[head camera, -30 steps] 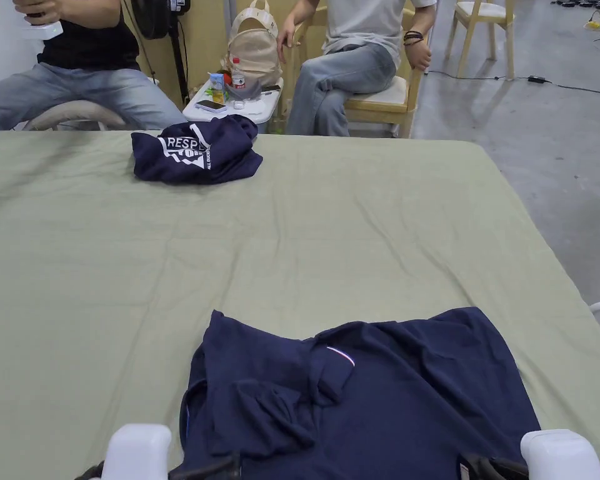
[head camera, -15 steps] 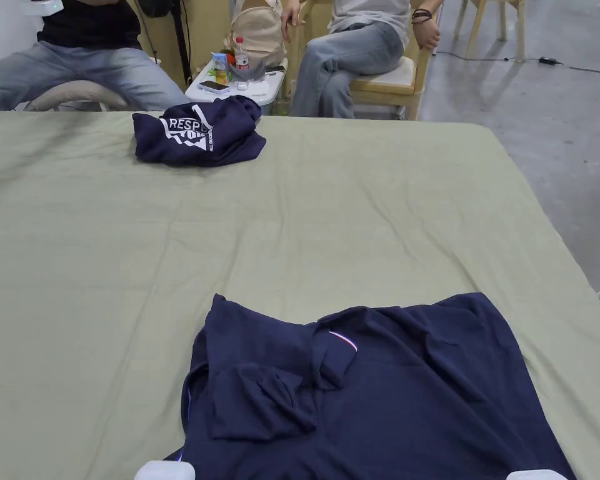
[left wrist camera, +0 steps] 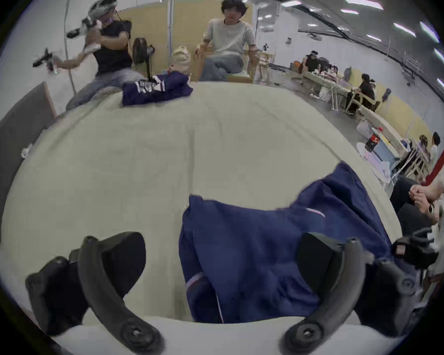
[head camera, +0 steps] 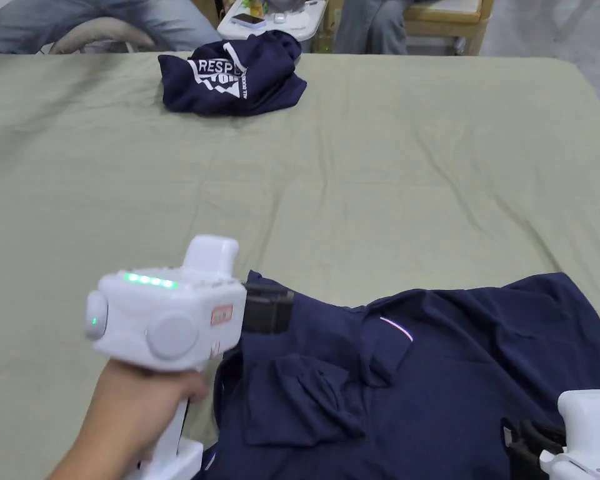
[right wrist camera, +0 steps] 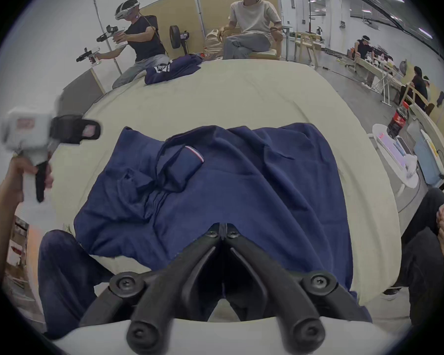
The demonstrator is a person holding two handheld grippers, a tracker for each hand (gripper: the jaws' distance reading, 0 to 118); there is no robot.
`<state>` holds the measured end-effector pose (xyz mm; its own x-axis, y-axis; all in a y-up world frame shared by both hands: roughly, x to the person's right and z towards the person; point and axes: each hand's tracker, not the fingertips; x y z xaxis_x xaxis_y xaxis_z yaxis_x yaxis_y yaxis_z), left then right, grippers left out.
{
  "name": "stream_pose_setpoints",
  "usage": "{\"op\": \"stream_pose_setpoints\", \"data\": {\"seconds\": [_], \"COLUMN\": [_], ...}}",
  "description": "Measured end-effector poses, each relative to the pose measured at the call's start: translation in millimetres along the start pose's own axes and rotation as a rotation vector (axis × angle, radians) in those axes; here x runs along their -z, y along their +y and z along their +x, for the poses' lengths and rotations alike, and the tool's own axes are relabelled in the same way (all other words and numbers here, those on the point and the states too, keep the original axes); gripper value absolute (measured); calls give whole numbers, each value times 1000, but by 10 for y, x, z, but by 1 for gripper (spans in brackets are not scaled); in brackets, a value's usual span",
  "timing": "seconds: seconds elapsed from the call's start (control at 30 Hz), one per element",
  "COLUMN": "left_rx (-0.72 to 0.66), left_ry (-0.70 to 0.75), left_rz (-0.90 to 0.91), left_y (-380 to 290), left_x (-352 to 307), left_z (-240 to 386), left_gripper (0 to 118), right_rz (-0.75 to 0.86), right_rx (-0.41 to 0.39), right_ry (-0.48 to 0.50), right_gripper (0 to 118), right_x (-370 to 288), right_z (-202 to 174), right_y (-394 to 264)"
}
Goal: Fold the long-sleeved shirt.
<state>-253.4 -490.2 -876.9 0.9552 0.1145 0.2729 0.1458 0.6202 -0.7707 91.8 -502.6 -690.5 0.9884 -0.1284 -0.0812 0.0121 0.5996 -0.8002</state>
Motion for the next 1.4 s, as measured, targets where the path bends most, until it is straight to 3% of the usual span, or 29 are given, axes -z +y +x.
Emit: {"op": "stream_pose_setpoints", "data": {"seconds": [0.13, 0.2, 0.23, 0.3, 0.33, 0.4, 0.5, 0.6, 0.67, 0.73, 0.8, 0.83, 0.87, 1.03, 1.07, 1.1, 1.13, 1.23, 1.33, 1.4], "left_rx": [-118, -167, -173, -124, -85, -23, -86, -109, -113, -117, -119, -118, -115, -95, -93, -91, -92, -107, -95, -69], "left_ry": [-54, -86, -103, -105, -81, -65, -56, -68, -66, -68, -67, -66, -65, -52, -50, -48, -46, -43, -31, -34], "left_rz": [-76, -115, -148, -215, -234, -156, -164, -155, -152, -148, -151, -151, -152, -161, -163, -162, -158, -137, -122, -88], "left_y": [162, 146, 105, 26, -37, -112, -136, -89, -80, -82, -81, -84, -72, -46, -40, -34, -30, 42, 117, 142], "left_x": [637, 886, 968, 1109, 1146, 1074, 991, 941, 921, 899, 893, 888, 907, 961, 961, 956, 952, 902, 709, 518], "left_z": [-315, -380, -356, -308, -240, -124, -122, -175, -187, -159, -164, -168, -174, -212, -218, -225, -210, -221, -107, -40], "left_gripper": [108, 98, 85, 28, 14, 8, 6, 6, 6, 6, 6, 6, 6, 6, 6, 6, 6, 6, 5, 5], "right_rz": [-21, -44, -56, -71, -73, -50, 22, -26, -114, -183, -229, -241, -271, -343, -310, -259, -223, -265, -175, -145], "right_rx": [15, 29, 32, 45, 53, 69, 75, 29, 11, 22, 14, 13, 6, 74, 66, 79, 80, 6, 86, 19], "right_ry": [5, 5, 5, 9, 18, 10, -40, -57, -54, -91, -116, -144, -147, -141, -152, -170, -188, -171, -169, -183], "right_gripper": [1, 1, 1, 1, 1, 1, 1, 4, 28, 34, 71, 75, 69, 74, 62, 16, 1, 1, 1, 1], "right_x": [138, 210, 235, 271, 274, 266, 299, 593, 965, 1265, 1544, 1658, 1795, 2207, 2148, 2080, 2042, 1747, 1624, 1369], "right_z": [51, 93, 118, 195, 264, 455, 874, 1296, 1548, 1698, 1781, 1798, 1823, 1915, 1916, 1910, 1914, 1742, 1823, 1748], "right_y": [48, 46, 44, 62, 97, 247, 667, 1155, 1415, 1598, 1708, 1735, 1761, 1706, 1739, 1764, 1780, 1758, 1828, 1857]}}
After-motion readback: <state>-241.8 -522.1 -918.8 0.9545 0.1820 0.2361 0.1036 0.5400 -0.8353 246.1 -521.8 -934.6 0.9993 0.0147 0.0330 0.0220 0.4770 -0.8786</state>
